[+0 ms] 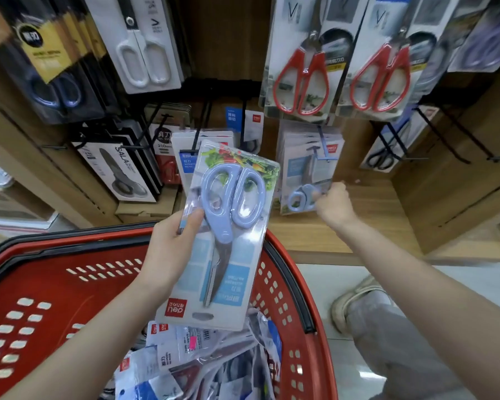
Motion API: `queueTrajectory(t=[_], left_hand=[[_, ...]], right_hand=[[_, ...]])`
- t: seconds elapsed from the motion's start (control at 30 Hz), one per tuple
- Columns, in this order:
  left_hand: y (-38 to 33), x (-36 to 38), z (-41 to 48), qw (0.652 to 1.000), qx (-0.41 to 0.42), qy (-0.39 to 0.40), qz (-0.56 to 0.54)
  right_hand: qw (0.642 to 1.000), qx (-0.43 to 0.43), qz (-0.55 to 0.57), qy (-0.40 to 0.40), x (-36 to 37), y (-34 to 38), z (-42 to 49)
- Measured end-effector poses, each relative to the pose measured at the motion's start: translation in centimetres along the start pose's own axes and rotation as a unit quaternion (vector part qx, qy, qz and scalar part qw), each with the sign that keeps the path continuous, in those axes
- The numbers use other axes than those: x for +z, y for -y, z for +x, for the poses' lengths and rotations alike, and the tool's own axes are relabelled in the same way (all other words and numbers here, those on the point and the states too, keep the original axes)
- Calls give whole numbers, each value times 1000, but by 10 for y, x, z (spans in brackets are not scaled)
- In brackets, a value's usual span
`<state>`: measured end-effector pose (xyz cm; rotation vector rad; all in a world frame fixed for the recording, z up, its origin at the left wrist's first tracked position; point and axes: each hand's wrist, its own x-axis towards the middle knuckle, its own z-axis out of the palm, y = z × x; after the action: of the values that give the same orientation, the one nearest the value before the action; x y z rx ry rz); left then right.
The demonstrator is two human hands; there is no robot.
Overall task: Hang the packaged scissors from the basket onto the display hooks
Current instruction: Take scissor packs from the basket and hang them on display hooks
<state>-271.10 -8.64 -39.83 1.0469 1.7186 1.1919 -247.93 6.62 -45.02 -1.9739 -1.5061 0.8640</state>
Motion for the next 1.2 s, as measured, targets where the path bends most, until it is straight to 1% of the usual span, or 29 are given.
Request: queueTrajectory(t=[0.07, 0.1, 0.17, 0.23, 0.3, 0.37, 0.47, 0.57, 0.63, 0.7, 0.73, 0.83, 0.9, 0.97, 1.0, 1.07, 1.1, 1.17, 1.2], left_hand=[[-2, -3, -4, 1000, 5, 3, 5], [-3, -4, -6, 1000, 8, 4, 14], [-9, -4, -13, 999, 22, 5, 37], [-13, -4, -20, 997, 45, 38, 53], [-20, -5, -28, 993, 55, 87, 56], [-27, -5, -34, 988, 68, 121, 70], [-35, -6, -42, 982, 74, 157, 69], [-36, -27, -44, 967, 27, 241, 80], [-32, -47, -47, 953, -7, 264, 149], [-25, -65, -51, 954, -6, 240, 180], [-22, -70, -53, 962, -15, 221, 161], [-21, -69, -62, 986, -37, 163, 25], [-29, -57, -66, 989, -35, 117, -79], [-38, -40, -70, 987, -29, 79, -140], [-41, -32, -71, 988, -22, 55, -144], [-50, -16, -73, 992, 5, 6, -122], [-56, -9, -74, 994, 24, -12, -108], [-69, 6, -76, 993, 74, -24, -90], [-76, 13, -76, 990, 118, -24, -67]], right_hand=[[996, -82, -4, 37, -3, 9, -32], [992, -120, 7, 43, -5, 15, -46], [985, -146, 68, 63, -15, 34, -74], [971, -180, 118, 103, -26, 51, -99], [955, -230, 115, 146, -37, 59, -114], [950, -231, 93, 189, -49, 62, -122], [950, -243, 36, 194, -63, 62, -130], [949, -249, 55, 184, -74, 61, -143], [953, -245, 74, 163, -84, 58, -150], [957, -238, 108, 127, -95, 52, -152], [958, -228, 132, 112, -100, 48, -151], [953, -188, 220, 90, -109, 32, -153], [947, -141, 278, 78, -106, 17, -153], [941, -87, 320, 64, -102, 0, -153], [940, -65, 329, 55, -100, -7, -153], [947, -30, 318, 39, -97, -20, -154], [955, -19, 294, 41, -98, -26, -152], [973, -18, 219, 70, -99, -37, -147], [980, -24, 180, 75, -99, -41, -143]])
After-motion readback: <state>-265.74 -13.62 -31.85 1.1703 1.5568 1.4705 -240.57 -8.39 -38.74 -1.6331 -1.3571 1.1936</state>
